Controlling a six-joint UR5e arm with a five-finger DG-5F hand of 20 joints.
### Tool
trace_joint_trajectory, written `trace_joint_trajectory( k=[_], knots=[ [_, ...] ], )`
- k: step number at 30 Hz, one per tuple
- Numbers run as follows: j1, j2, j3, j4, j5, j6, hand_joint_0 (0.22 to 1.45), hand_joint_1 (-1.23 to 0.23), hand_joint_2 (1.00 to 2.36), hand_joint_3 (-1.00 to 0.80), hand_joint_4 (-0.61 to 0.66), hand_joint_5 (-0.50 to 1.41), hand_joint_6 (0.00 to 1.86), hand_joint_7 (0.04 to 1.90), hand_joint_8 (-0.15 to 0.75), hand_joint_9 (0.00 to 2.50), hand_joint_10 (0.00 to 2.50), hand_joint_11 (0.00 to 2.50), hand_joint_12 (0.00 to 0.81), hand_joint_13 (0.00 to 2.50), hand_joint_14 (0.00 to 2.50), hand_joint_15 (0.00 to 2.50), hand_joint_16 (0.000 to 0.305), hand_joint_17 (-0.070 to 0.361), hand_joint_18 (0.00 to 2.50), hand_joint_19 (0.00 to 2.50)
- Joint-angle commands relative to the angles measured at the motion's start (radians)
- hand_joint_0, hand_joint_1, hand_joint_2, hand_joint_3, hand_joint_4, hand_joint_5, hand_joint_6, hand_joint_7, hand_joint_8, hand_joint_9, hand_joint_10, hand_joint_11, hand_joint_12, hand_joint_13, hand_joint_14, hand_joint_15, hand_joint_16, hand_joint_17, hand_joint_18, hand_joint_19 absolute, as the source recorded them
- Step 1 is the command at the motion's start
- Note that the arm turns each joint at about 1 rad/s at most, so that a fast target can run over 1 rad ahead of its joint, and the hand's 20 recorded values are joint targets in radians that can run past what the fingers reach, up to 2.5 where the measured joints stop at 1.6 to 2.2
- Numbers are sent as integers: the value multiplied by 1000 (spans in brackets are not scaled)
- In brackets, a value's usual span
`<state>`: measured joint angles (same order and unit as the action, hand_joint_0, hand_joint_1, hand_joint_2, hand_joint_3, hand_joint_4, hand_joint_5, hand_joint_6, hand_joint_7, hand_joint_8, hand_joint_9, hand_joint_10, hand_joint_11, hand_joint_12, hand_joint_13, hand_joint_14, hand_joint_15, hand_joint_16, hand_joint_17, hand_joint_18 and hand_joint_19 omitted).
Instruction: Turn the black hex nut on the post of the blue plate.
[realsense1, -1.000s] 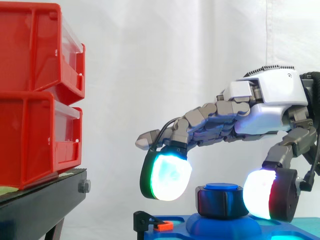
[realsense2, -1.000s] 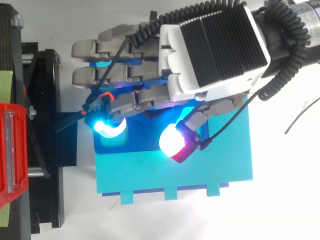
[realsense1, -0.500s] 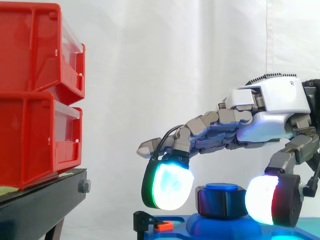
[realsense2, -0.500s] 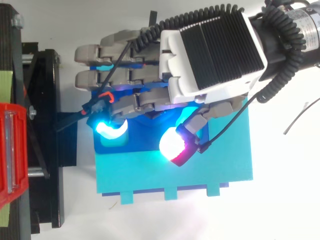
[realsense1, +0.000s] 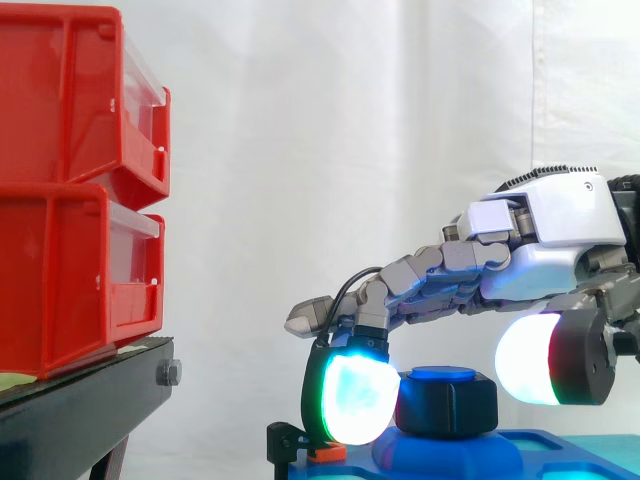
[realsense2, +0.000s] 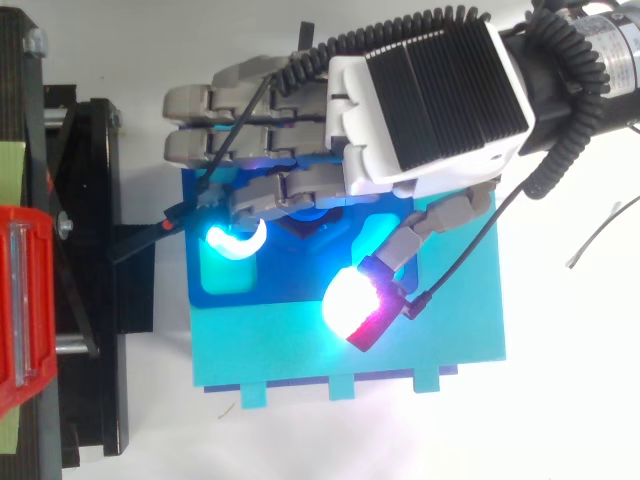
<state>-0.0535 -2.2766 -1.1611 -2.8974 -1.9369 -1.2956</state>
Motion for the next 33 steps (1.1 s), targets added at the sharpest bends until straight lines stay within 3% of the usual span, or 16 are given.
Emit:
trace_joint_trajectory(
  k=[1,12,33],
  knots=[
    [-2,0,-2,1,-2,-2,423,-385,1000,-500,254,-224,504,890,254,56,0,0,378,0,0,0,54,122,0,367],
    [-12,0,0,6,-4,-14,423,-358,1000,-500,265,-219,504,905,258,73,0,0,378,0,0,0,54,122,0,376],
    [-40,0,0,27,-39,-27,426,-373,1000,-500,270,-212,504,896,263,110,0,0,379,0,0,0,54,122,0,339]
  ],
)
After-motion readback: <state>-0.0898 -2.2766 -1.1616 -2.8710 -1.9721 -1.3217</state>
